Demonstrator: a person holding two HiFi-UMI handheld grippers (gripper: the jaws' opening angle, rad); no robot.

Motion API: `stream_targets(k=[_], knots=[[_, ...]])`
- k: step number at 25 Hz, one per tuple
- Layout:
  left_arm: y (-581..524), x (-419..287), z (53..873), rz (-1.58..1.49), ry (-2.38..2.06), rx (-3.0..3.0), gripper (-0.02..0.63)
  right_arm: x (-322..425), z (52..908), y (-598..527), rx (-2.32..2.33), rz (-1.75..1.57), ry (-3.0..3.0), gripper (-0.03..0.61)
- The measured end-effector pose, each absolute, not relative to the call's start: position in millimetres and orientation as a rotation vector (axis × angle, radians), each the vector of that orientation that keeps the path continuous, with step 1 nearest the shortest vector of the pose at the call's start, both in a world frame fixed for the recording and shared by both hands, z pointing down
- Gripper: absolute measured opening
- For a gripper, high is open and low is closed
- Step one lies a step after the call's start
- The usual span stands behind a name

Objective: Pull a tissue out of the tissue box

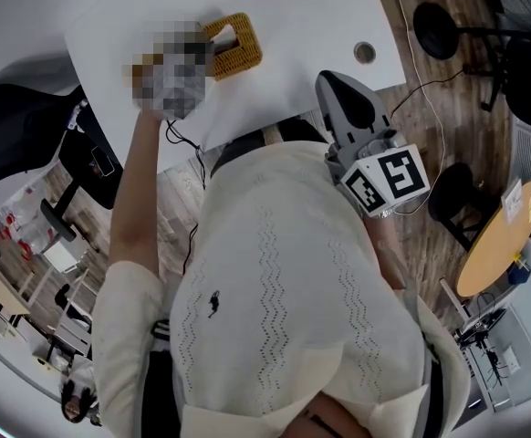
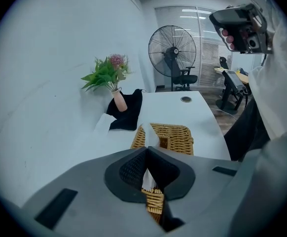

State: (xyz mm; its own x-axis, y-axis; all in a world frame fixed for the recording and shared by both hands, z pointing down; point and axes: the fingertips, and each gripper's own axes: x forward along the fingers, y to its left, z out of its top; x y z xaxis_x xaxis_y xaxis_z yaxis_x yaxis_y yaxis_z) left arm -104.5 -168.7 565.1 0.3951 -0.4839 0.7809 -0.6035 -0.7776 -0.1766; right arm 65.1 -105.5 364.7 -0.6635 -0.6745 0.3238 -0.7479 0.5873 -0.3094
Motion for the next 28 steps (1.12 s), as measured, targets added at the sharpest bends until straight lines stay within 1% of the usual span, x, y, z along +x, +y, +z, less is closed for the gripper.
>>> stream_targets(k=[14,28], knots=[[-159.2,-98.1,558.4,1.305,-1.04,2.471,0.012,62.0,364.2,-112.2,1.082,0.628,-2.693,0.002],[-154.2,-96.7,547.1,1.288,-1.138,2.433,0.012,74.7,361.1,-114.4,1.013,0.604,-2.729,0.002]])
